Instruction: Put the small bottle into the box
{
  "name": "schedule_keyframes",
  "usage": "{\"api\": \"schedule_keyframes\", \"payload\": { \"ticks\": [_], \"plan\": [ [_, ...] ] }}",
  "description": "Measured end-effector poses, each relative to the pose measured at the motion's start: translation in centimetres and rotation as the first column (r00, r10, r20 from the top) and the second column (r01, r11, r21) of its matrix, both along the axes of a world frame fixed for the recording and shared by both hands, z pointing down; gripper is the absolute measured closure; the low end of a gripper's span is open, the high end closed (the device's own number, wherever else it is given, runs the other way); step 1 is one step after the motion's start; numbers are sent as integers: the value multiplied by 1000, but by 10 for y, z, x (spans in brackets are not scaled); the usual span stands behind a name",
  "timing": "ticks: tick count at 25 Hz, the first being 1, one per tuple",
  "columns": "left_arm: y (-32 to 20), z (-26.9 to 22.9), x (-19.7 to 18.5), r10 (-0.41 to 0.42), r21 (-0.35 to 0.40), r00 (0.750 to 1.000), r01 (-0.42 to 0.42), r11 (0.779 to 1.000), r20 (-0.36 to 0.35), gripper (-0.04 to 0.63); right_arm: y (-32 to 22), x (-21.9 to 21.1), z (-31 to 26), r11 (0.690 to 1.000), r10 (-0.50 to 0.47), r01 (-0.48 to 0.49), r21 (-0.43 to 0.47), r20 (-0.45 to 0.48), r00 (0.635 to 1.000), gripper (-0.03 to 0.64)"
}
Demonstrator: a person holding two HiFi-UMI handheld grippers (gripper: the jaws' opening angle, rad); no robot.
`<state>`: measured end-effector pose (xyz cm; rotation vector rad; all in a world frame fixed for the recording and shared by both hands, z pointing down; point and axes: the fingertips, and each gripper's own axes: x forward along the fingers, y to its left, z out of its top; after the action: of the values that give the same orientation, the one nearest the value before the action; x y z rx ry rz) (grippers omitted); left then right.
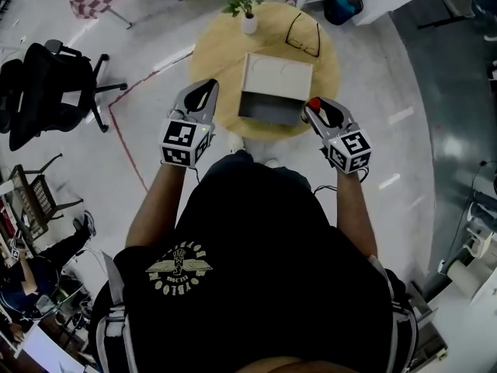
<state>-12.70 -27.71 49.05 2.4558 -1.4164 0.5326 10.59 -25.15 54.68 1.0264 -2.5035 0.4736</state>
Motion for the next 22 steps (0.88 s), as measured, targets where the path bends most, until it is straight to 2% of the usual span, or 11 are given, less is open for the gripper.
{"api": "schedule_keyframes", "payload": {
  "ticks": [17,22],
  "plan": [
    [-29,31,-7,128,-58,992,-128,990,8,595,-11,-32,139,979,-9,-18,-203,-132,991,466],
    [-32,30,-16,135,-57,991,-134,989,14,595,-10,-43,164,980,-21,-17,-197,-189,982,465]
  ]
}}
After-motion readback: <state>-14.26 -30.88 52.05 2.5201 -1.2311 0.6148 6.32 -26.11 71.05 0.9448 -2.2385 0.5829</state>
